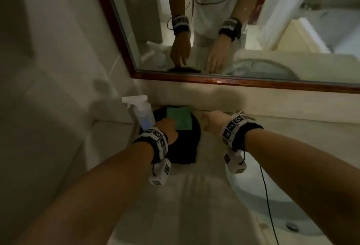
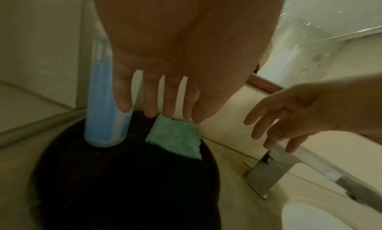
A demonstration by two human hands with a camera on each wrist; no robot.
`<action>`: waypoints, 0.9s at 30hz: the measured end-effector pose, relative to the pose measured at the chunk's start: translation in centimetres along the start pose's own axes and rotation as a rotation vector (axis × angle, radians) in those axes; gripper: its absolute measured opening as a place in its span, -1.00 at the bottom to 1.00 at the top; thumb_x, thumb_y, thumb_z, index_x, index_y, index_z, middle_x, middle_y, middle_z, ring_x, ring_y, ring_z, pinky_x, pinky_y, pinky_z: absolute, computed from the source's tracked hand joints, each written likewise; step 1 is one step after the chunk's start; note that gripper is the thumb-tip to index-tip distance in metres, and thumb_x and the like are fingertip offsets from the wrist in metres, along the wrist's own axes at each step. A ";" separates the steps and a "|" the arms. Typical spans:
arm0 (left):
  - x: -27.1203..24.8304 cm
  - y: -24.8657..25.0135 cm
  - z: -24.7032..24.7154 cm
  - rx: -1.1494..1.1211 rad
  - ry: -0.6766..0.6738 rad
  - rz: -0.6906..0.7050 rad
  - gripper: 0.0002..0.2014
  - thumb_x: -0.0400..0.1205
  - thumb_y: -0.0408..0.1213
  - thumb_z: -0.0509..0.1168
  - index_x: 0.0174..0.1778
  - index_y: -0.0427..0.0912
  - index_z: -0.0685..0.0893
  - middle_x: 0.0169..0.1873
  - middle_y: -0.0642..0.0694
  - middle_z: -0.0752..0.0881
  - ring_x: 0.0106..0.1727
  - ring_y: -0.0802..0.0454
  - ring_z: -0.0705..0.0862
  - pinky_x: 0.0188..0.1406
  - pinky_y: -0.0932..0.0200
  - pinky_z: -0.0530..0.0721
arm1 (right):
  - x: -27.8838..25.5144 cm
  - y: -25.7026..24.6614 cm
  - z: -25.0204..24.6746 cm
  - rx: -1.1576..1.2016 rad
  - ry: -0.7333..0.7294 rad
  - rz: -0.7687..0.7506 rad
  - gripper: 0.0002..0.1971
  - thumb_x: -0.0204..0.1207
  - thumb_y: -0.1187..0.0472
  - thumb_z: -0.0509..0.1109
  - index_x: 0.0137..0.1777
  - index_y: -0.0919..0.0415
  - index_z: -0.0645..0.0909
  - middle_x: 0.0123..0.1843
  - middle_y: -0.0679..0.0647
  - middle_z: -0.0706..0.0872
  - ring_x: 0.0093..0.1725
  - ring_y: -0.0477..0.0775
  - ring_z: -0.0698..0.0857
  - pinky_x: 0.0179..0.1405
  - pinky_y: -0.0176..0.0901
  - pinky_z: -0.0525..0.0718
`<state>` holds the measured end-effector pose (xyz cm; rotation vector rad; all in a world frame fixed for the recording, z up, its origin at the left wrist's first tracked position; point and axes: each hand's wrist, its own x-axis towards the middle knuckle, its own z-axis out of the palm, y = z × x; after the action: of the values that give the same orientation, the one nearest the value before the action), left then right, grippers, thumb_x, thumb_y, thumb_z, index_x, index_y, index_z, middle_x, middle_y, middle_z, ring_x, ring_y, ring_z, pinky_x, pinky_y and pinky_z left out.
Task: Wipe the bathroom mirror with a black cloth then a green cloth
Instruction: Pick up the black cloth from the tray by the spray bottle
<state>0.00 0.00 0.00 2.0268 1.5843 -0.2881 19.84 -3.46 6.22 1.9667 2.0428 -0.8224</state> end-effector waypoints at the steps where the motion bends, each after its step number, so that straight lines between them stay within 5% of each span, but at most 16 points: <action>1: 0.3 -0.6 0.1 -0.013 -0.050 -0.022 -0.65 0.75 -0.25 0.21 0.41 -0.33 0.56 0.38 -0.28 0.59 0.33 -0.24 0.61 0.28 0.01 0.60 | 1.0 -0.2 0.7 -0.019 -0.025 0.000 -0.62 0.68 0.15 0.31 0.47 0.17 0.52 0.38 0.17 0.63 0.33 0.26 0.63 0.30 0.00 0.61; 7: 1.5 -3.5 2.5 -0.035 -0.092 -0.069 -0.67 0.72 -0.31 0.23 0.39 -0.33 0.55 0.37 -0.28 0.59 0.35 -0.25 0.59 0.32 -0.01 0.59 | 6.2 -0.6 4.0 -0.068 -0.138 -0.010 -0.63 0.66 0.17 0.29 0.45 0.14 0.55 0.30 0.18 0.66 0.20 0.26 0.68 0.11 0.02 0.70; 11: 2.1 -5.4 5.6 -0.095 -0.090 -0.120 -0.94 0.70 -0.33 0.23 0.02 -0.25 0.55 0.26 -0.28 0.61 0.22 -0.24 0.63 0.16 0.01 0.60 | 8.2 -1.1 6.5 -0.087 -0.211 -0.006 -0.76 0.68 0.19 0.27 0.27 0.24 0.62 0.17 0.21 0.70 0.08 0.24 0.70 -0.06 -0.01 0.69; 18: 2.5 -5.9 8.4 -0.224 0.053 -0.249 -0.61 0.62 -0.26 0.33 0.35 -0.29 0.50 0.33 -0.33 0.50 0.24 -0.30 0.60 0.21 -0.03 0.65 | 9.6 -0.6 9.3 -0.067 -0.180 -0.007 -0.67 0.75 0.20 0.15 0.46 0.20 0.49 0.35 0.20 0.62 0.31 0.23 0.62 0.05 -0.17 0.44; 27: 3.1 -6.2 8.7 -0.415 0.099 -0.347 -0.42 0.67 -0.27 0.34 0.57 -0.36 0.32 0.43 -0.35 0.54 0.38 -0.29 0.58 0.35 -0.02 0.55 | 9.7 -0.4 9.0 -0.034 -0.170 -0.003 -0.57 0.70 0.19 0.27 0.54 0.26 0.46 0.46 0.27 0.52 0.39 0.29 0.56 0.33 -0.03 0.55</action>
<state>-3.56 -1.07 -10.45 1.4707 1.8756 0.0203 16.29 0.31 -5.98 1.8091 1.9499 -0.9160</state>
